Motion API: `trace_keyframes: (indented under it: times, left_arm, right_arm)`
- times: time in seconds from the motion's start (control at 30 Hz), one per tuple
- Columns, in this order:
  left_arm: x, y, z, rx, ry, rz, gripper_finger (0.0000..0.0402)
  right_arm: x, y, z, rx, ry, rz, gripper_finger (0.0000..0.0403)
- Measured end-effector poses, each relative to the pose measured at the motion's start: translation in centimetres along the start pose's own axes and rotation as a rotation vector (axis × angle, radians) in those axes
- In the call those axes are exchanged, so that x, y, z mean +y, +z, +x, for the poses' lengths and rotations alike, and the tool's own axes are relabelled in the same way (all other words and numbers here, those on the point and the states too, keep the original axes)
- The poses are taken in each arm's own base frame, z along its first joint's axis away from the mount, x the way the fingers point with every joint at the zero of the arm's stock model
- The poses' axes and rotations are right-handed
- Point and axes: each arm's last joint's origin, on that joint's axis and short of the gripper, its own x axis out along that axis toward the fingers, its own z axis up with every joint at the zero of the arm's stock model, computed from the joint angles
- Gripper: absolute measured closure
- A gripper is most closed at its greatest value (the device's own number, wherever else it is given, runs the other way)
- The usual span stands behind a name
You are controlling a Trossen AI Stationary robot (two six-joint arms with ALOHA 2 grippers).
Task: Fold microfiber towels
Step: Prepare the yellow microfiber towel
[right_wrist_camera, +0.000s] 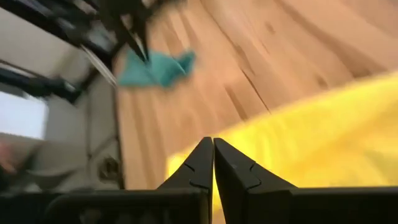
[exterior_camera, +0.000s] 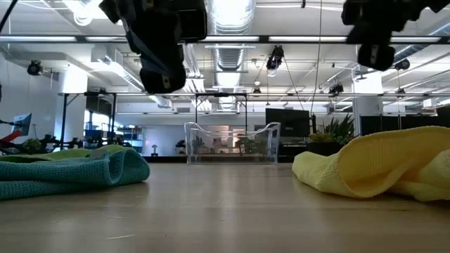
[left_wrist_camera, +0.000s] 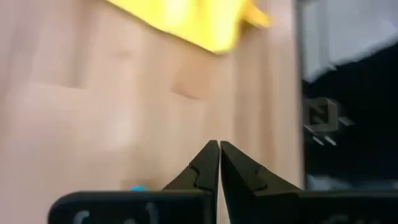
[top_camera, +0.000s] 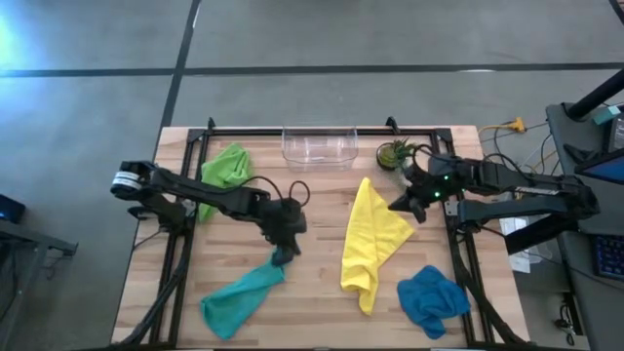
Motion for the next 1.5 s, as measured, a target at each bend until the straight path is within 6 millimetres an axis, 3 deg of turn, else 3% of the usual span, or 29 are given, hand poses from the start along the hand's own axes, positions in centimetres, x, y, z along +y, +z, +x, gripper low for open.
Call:
trace_keyframes:
  times: [0.2,0.43,0.6,0.73,0.83,1.07,1.17,1.5]
  left_arm:
    - [-0.4,0.7,-2.5,-0.185,0.187,-0.104,0.0402]
    - [-2.6,3.8,-6.0,-0.447,0.369,-0.041,0.0402]
    - [-5.8,6.4,-8.8,-0.611,0.562,0.184,0.0402]
    - [-7.3,7.3,-9.3,-0.593,0.762,0.436,0.0402]
    - [-7.7,7.5,-9.5,-0.557,0.807,0.555,0.0402]
    - [-8.0,7.1,-8.6,-0.477,0.575,0.676,0.0402]
    - [-7.8,7.0,-7.4,-0.391,0.517,0.782,0.0402]
    - [-5.1,7.2,0.5,-0.066,0.601,1.246,0.0402]
  right_arm:
    - [-0.3,-0.4,0.0,0.035,-0.031,-0.038,0.0394]
    - [-0.5,-0.3,0.0,0.010,-0.085,-0.135,0.0394]
    - [-0.5,-0.3,-0.1,0.007,-0.086,-0.140,0.0394]
    - [-0.6,-0.5,0.1,0.015,-0.090,-0.151,0.0394]
    - [-0.7,-0.6,0.1,0.026,-0.097,-0.141,0.0394]
    - [-0.9,-0.9,0.0,0.052,-0.115,-0.105,0.0394]
    - [-0.9,-0.9,0.0,0.053,-0.115,-0.107,0.0394]
    - [-0.9,-1.1,-0.7,-0.004,-0.146,-0.016,0.0394]
